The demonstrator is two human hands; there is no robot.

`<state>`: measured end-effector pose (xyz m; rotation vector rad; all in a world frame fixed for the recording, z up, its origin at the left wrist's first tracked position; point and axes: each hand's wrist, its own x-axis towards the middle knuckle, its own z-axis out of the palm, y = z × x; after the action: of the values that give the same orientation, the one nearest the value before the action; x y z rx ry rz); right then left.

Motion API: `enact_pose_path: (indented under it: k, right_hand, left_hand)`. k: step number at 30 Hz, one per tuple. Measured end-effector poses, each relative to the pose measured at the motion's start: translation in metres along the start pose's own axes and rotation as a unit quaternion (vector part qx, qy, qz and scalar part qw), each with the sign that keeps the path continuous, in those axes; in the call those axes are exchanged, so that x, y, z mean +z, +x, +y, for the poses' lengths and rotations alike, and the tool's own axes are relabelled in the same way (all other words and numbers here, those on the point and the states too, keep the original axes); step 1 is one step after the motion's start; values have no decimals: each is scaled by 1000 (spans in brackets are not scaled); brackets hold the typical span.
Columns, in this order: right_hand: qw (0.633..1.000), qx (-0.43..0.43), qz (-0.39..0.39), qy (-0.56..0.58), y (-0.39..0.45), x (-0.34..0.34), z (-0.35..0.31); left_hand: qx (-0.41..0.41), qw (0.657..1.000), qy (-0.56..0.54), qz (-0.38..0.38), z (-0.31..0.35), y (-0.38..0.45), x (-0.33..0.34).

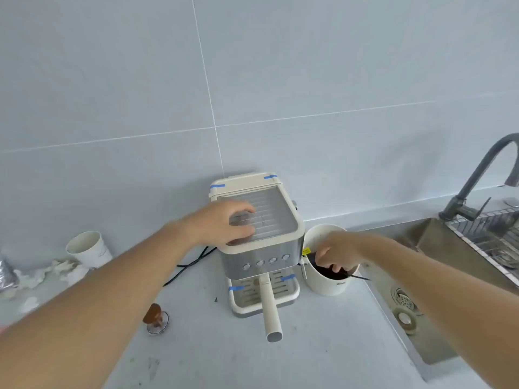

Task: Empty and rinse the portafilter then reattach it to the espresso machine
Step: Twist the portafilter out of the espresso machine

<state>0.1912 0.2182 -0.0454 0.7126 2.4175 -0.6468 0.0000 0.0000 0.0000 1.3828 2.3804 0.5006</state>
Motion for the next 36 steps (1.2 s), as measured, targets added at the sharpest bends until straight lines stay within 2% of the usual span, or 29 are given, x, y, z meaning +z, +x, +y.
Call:
enact_pose_path:
  k: [4, 8, 11, 15, 18, 23, 28, 36]
  right_hand:
    - [987, -4, -34, 155, 6, 44, 4]
    - [955, 8, -46, 294, 16, 83, -11]
    - [905, -12, -63, 420, 23, 108, -23]
    - [857, -44, -80, 508, 32, 138, -38]
    - [822, -38, -69, 564, 35, 154, -52]
    - [732, 8, -63, 678, 41, 170, -75]
    - [702, 19, -72, 708, 47, 173, -80]
    - [699, 12, -23, 714, 51, 181, -83]
  left_hand:
    - [33, 999, -12, 0, 3, 3, 17]
    - [85, 991, 98, -20, 1, 15, 28]
    - [92, 986, 136, -21, -6, 21, 38]
    - [103, 985, 136, -2, -12, 26, 42]
    - [108, 985, 135, 9, -15, 27, 45]
    - [106, 986, 126, 19, -16, 26, 46]
    - [107, 984, 138, 29, -15, 26, 49]
    - [112, 981, 147, 52, -19, 30, 54]
